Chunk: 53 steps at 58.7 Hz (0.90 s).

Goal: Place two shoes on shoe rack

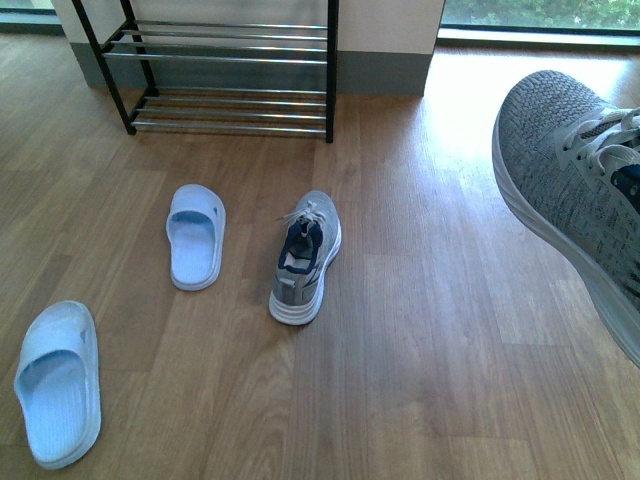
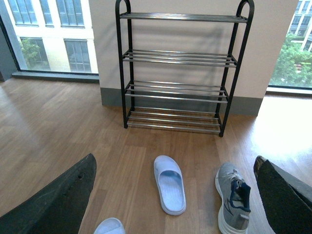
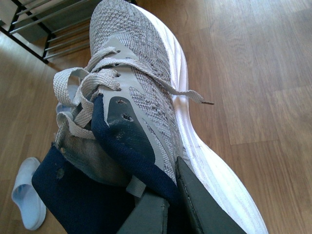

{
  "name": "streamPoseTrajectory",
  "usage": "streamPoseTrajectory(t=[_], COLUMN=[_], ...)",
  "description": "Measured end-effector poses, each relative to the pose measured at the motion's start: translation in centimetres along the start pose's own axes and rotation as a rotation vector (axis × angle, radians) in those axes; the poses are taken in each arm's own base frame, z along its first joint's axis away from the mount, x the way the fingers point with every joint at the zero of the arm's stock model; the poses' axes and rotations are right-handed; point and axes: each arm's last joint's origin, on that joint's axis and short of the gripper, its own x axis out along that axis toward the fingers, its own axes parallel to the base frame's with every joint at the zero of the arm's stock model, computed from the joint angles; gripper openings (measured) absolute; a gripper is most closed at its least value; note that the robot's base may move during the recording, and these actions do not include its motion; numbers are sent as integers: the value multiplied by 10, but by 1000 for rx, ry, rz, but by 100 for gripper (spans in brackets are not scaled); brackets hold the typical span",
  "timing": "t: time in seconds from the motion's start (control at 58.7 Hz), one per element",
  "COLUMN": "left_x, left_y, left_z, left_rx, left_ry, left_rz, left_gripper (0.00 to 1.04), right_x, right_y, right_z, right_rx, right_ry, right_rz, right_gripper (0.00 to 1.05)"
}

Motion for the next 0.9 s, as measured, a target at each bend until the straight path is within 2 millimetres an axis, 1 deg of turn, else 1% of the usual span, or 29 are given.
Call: streamPoseTrajectory(t=[0.647,0.681,0.732,0.766,0.817,0.902], left_x=[0,0,2,7,15,40], left_y=[0,0,-2,-5,-10,-19], left_z=[0,-1,-2,-2,-5,-13], left_rx=[0,-17,-30,-14,5,25], left_ry=[0,70,256,367,433,504], left_rz=[0,53,125,159,142,101], left_gripper=[95,95,95,95,95,95], right_x=[0,0,0,0,0,0], right_y=[0,0,0,0,0,0], right_z=[0,0,0,0,0,0], right_rx=[0,0,0,0,0,0], right_ry=[0,0,0,0,0,1], right_rz=[0,0,-1,-1,1,2], right_gripper=[1,1,1,1,1,1])
